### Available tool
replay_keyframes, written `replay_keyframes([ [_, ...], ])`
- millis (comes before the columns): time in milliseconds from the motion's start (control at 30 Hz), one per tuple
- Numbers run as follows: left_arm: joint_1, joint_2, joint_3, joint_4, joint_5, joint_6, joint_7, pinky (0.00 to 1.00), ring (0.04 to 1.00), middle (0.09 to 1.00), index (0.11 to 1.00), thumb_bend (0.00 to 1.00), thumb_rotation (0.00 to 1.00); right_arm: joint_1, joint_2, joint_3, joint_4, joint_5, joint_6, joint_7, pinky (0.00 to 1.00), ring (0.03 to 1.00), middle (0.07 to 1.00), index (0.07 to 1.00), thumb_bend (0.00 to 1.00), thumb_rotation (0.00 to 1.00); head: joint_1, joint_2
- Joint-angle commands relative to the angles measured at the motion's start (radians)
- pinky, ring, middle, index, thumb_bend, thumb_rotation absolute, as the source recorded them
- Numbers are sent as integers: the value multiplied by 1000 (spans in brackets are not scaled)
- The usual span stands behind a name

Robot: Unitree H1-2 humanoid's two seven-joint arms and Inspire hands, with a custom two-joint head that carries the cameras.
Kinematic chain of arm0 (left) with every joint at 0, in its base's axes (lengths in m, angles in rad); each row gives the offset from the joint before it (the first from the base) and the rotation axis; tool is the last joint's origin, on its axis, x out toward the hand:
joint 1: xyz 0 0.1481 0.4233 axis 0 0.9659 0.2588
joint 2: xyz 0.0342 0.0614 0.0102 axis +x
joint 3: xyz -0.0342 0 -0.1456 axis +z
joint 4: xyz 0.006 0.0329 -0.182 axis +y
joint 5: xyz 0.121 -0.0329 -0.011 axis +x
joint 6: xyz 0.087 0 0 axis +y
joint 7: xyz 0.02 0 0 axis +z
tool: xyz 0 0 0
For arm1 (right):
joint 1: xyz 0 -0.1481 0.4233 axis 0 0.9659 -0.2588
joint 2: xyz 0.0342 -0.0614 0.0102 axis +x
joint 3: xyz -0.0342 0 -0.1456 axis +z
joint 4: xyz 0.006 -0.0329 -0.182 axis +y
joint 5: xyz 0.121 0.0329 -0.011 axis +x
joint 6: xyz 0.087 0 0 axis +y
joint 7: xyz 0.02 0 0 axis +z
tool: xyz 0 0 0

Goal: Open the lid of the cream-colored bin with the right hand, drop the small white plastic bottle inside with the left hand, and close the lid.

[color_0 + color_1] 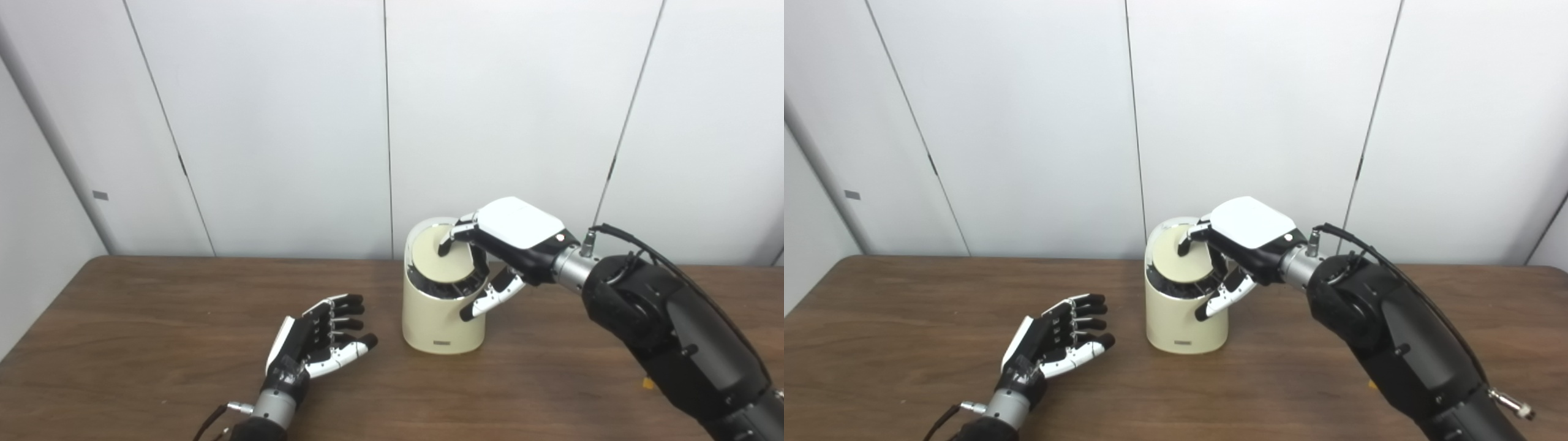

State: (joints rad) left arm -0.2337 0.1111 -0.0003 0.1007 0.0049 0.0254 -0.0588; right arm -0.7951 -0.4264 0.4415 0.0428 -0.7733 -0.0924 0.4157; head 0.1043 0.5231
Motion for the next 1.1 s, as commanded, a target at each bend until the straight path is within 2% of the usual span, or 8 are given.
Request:
replay_keyframes([
  [0, -44, -1, 3, -16, 4, -34, 5, 612, 698, 757, 756, 703, 152, -34, 11, 6, 5, 8, -34, 9, 799, 801, 707, 658, 672, 447, 1, 0],
  [100, -42, -2, 4, -21, 6, -33, 7, 608, 696, 756, 755, 699, 144, -42, 14, 9, 5, 8, -30, 28, 771, 782, 697, 621, 687, 420, 4, 1],
  [267, -39, -4, 3, -24, 13, -31, 15, 605, 692, 753, 754, 702, 147, -46, 20, 14, -9, -10, 4, 68, 856, 837, 751, 593, 711, 489, 5, 4],
  [533, -34, -6, 5, -19, 6, -32, 15, 601, 690, 753, 754, 698, 144, -48, 28, 26, -10, -65, 11, 73, 926, 875, 790, 592, 731, 577, 5, 4],
  [1067, -27, -4, 4, -29, 6, -30, 14, 601, 692, 756, 757, 704, 156, -58, 35, 46, -4, -97, 9, 110, 939, 878, 786, 602, 739, 583, 4, 10],
])
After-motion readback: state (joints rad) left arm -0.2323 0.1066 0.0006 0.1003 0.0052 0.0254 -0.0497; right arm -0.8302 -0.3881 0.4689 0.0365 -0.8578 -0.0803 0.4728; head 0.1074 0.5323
